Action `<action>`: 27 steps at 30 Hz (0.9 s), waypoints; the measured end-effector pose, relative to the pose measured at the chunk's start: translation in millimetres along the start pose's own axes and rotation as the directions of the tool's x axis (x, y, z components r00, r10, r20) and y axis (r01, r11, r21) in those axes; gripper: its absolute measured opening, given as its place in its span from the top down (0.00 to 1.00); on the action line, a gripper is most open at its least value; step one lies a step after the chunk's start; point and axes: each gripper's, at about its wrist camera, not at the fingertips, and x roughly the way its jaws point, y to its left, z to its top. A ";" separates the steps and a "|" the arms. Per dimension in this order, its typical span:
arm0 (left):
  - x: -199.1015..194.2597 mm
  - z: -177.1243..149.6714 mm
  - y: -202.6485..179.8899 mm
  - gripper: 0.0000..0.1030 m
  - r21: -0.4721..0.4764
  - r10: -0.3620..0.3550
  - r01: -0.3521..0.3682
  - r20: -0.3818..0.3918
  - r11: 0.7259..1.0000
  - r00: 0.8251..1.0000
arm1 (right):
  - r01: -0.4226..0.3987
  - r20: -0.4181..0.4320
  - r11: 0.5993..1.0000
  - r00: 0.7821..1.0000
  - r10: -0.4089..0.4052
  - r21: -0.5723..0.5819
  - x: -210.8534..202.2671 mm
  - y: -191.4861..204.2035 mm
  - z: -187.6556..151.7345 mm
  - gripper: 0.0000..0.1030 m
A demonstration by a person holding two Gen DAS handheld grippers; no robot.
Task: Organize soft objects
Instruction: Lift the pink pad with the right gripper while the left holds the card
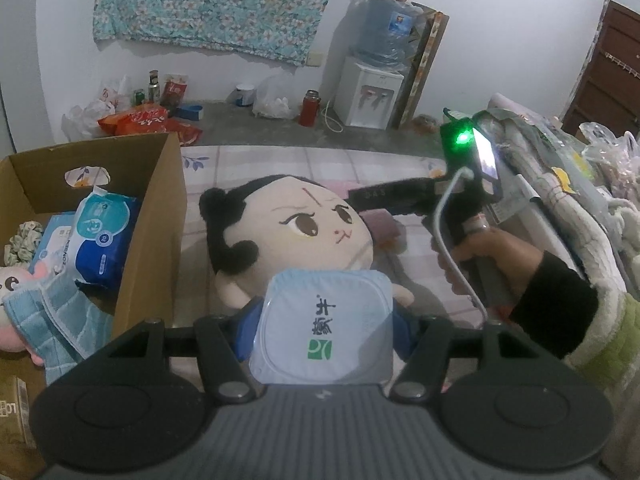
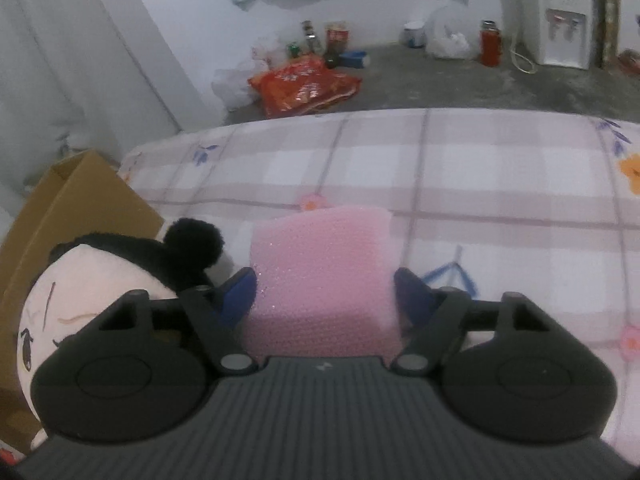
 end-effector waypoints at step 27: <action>-1.5 -11.3 -15.1 0.38 0.006 -0.030 0.030 -0.010 1.000 0.999 | 0.086 -0.114 0.988 0.988 -0.101 -0.126 -126.5 31.3 -154.7 0.17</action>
